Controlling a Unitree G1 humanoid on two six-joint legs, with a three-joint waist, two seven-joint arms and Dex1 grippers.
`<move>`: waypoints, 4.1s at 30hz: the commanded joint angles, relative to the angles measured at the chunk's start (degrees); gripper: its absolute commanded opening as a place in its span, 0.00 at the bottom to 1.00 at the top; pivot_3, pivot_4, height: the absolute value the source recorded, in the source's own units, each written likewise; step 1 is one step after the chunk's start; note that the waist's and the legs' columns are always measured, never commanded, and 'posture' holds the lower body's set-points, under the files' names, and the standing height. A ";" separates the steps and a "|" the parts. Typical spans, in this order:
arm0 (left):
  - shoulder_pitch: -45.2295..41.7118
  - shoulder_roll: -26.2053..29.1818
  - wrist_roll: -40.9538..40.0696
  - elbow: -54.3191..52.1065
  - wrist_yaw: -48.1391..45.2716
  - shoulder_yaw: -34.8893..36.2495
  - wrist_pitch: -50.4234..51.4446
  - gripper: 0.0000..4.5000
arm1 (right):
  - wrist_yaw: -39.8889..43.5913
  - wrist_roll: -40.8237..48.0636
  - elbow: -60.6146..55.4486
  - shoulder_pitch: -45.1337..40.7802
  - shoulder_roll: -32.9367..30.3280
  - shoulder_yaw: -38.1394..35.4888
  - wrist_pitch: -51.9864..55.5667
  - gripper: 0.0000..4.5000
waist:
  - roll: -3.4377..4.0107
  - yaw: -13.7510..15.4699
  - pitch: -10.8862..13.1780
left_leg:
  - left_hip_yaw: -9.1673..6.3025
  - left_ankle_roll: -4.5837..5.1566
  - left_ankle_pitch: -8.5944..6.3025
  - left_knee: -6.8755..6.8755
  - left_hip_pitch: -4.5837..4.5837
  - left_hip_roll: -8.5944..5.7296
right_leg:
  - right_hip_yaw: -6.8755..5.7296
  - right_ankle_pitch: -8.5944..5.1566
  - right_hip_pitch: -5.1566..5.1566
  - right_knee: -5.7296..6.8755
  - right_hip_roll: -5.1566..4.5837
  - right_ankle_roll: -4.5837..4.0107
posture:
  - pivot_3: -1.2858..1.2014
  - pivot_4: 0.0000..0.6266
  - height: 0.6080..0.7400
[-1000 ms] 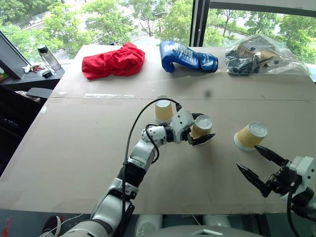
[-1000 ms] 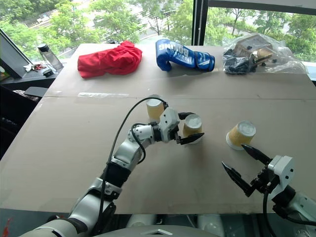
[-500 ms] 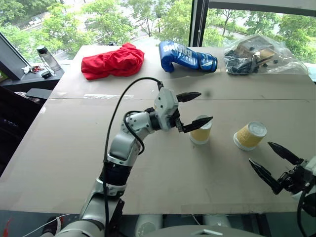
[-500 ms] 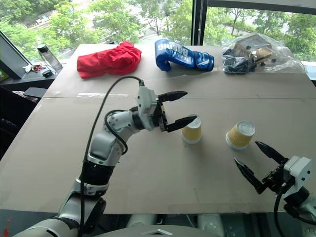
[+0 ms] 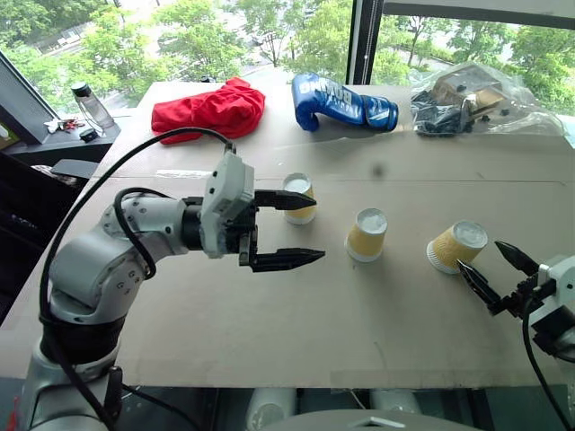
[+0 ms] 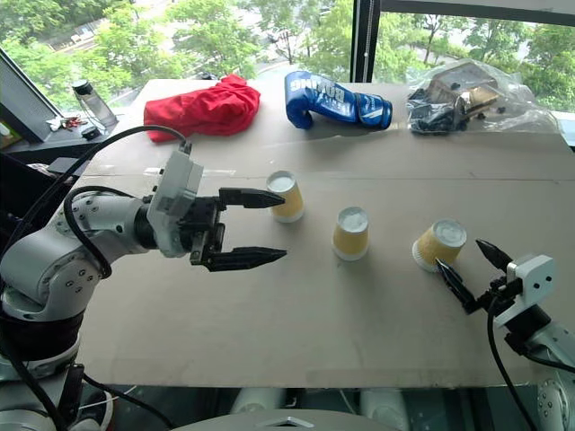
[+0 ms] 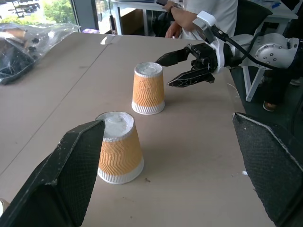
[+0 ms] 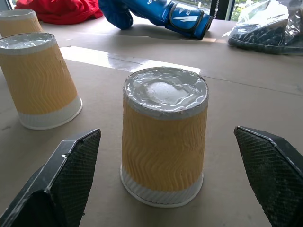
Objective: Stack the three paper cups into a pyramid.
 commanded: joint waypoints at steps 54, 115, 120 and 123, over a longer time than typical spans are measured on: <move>10.28 6.41 -2.26 -5.99 4.98 6.91 -1.20 1.00 | 3.21 -4.02 2.48 -16.35 -0.97 16.24 3.74 0.27 | -0.10 -0.28 0.14 | 0.14 0.00 0.00 -0.02 -0.19 0.02 | 0.16 0.00 -0.38 0.15 0.06 0.00 | 0.52 0.24 1.00; -8.70 -29.64 35.94 59.67 15.33 -6.39 -55.08 1.00 | 15.86 16.17 -12.23 -1.18 -4.36 0.58 1.51 0.98 | -0.39 -0.05 0.27 | 0.09 0.00 0.00 0.05 -0.25 -0.04 | 0.09 0.02 -0.39 0.27 0.08 0.04 | 0.52 0.24 1.00; -8.37 -29.40 36.34 59.45 15.51 -6.35 -55.14 0.86 | 16.82 15.92 -11.39 -0.96 -4.24 0.60 0.89 1.00 | -0.39 -0.05 0.27 | 0.09 0.00 0.01 0.06 -0.25 -0.04 | 0.09 0.02 -0.39 0.27 0.08 0.04 | 0.52 0.24 1.00; -8.25 -29.41 36.02 59.22 15.45 -6.09 -55.16 0.86 | 17.45 15.71 -10.74 -0.93 -4.17 0.62 0.41 1.00 | -0.39 -0.05 0.27 | 0.09 0.00 0.01 0.06 -0.25 -0.04 | 0.09 0.02 -0.39 0.27 0.08 0.04 | 0.52 0.24 1.00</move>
